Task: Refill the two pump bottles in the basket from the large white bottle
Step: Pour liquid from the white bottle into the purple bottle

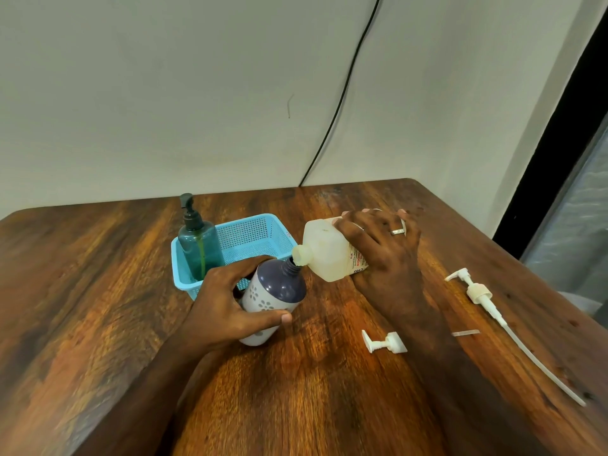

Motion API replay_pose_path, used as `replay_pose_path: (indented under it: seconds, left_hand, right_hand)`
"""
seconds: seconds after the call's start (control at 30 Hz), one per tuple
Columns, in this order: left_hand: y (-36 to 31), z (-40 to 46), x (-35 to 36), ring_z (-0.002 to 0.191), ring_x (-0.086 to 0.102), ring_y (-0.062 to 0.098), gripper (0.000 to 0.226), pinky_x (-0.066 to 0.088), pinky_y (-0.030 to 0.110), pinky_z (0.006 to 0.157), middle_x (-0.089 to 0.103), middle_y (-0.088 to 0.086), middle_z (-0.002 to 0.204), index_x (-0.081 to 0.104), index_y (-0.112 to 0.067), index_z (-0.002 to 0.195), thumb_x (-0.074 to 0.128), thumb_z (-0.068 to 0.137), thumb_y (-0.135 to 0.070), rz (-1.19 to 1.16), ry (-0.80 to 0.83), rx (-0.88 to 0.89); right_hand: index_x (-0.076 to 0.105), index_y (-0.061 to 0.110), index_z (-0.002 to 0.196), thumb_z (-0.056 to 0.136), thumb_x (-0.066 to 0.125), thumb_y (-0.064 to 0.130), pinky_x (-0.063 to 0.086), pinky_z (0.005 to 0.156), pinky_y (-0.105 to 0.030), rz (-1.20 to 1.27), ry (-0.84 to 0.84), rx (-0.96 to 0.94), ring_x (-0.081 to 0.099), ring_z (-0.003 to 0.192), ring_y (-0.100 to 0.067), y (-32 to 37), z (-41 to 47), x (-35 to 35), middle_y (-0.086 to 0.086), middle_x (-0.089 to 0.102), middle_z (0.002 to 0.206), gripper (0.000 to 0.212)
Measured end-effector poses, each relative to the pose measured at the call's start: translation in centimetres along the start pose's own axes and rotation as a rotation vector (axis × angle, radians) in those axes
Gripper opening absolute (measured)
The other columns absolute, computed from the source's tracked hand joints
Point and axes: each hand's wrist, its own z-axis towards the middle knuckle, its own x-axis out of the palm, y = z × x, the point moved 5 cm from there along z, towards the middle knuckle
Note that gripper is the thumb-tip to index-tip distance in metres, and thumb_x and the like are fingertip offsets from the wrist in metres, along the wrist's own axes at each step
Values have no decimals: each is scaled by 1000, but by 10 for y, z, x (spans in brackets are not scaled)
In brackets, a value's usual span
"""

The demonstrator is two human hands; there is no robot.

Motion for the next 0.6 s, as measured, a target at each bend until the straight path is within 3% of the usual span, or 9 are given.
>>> replay_pose_path:
  seconds: [0.6]
  left_hand:
    - [-2,1,0,108,66,0,65,51,9,81,68,-24,116,67,-24,119,85,62,-50,-23,0,12]
  right_hand:
    - [42,31,136,67,90,29,24,112,-67,-5,8,2,48,131,-33,0,0,-1,-6,58,138,84]
